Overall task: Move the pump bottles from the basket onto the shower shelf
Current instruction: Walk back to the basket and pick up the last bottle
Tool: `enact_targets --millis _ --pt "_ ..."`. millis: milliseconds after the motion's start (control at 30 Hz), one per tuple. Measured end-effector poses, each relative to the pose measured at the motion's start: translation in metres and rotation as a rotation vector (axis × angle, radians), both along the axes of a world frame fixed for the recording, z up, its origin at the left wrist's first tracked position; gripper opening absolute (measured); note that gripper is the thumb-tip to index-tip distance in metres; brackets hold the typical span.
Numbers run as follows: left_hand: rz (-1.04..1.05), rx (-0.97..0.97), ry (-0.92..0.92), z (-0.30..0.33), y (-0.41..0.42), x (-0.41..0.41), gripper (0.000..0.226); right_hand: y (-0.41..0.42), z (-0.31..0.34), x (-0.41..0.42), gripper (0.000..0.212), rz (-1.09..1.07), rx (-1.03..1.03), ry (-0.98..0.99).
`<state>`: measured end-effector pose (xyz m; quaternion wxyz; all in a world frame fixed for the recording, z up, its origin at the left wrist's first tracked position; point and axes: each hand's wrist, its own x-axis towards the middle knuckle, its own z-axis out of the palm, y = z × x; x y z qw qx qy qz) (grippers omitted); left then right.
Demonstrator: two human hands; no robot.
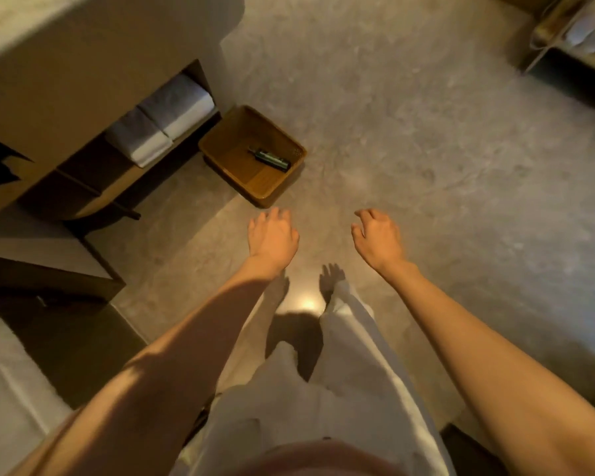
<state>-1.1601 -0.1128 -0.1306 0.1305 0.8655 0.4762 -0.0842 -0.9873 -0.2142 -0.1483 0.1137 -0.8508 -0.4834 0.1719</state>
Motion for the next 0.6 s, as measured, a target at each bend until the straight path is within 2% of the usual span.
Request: enact_targets --millis 233,400,600 --pt "0.156 -0.005 0.048 0.002 0.072 0.109 0.045 0.094 0.017 0.115 0.038 0.115 -0.014 -0.005" --pt "0.225 0.028 0.046 -0.003 0.114 0.147 0.037 0.156 0.015 0.166 0.035 0.225 0.012 -0.034" --pt "0.297 0.017 0.048 -0.011 0.208 0.196 0.038 0.266 0.005 0.221 0.037 0.36 0.008 -0.047"
